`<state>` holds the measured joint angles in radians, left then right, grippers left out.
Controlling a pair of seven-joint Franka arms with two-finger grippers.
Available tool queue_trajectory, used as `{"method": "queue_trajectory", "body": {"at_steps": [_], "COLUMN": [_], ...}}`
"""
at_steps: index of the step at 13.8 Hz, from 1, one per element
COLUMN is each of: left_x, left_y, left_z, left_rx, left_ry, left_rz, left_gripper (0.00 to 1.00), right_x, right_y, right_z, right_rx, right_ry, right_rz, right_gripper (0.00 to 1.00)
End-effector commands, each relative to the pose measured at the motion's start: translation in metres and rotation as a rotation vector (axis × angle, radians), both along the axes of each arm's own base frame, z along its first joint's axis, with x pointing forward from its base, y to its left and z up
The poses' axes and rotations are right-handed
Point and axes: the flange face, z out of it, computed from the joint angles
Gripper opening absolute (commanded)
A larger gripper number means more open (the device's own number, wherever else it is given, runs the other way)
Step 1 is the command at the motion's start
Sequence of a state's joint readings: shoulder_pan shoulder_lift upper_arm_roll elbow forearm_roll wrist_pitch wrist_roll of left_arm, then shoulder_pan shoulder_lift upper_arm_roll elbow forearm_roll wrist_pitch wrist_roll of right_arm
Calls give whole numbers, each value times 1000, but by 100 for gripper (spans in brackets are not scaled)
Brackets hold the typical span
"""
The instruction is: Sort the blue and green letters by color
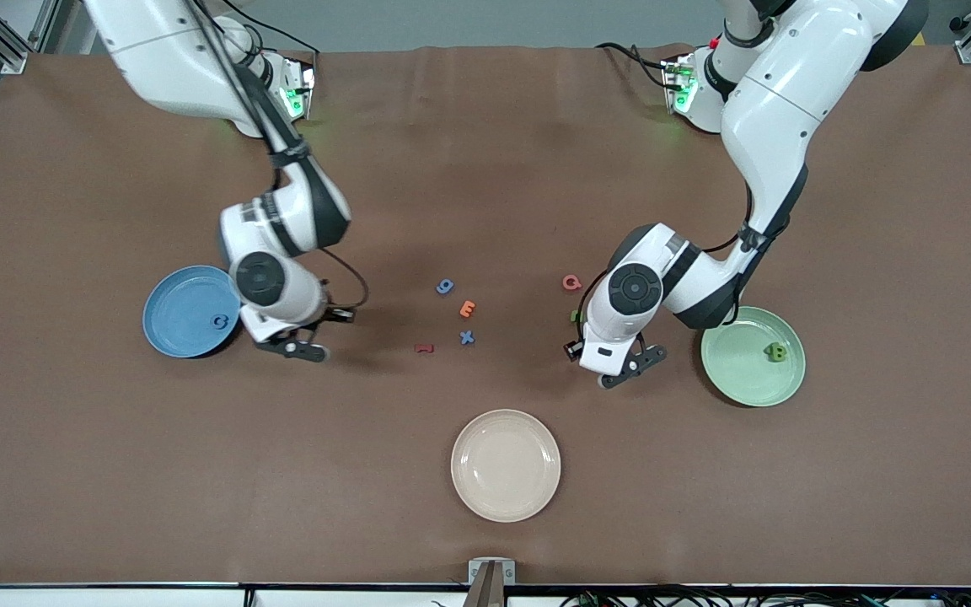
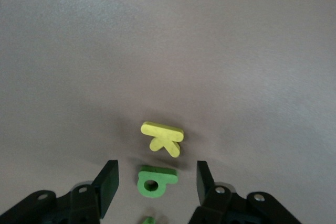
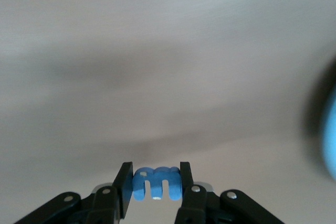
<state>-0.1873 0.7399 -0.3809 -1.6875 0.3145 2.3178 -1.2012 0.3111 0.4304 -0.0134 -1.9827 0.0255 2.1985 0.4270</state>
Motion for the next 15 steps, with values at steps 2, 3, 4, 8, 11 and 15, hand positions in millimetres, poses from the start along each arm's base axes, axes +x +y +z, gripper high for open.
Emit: {"method": "queue_trajectory", "body": {"at_steps": [2, 3, 4, 8, 11, 15], "left_x": [0, 0, -2, -6, -11, -11], "left_y": [-1, -1, -2, -7, -14, -13], "left_z": [-2, -2, -4, -12, -14, -10], "left_rx": [21, 21, 22, 21, 24, 27], "left_ry": [0, 2, 5, 13, 15, 12], "left_rz": [33, 37, 41, 44, 47, 35], "left_gripper": [66, 65, 64, 62, 54, 9], "right_x": [-20, -23, -27, -33, -34, -34], "right_y": [-83, -105, -124, -193, -211, -200], "right_z": [6, 6, 6, 8, 9, 17], "right_rx": [50, 63, 75, 119, 133, 131], "right_ry": [37, 42, 46, 54, 56, 57], "right_rz": [140, 162, 191, 269, 290, 281], "right_gripper": [0, 1, 1, 10, 85, 100]}}
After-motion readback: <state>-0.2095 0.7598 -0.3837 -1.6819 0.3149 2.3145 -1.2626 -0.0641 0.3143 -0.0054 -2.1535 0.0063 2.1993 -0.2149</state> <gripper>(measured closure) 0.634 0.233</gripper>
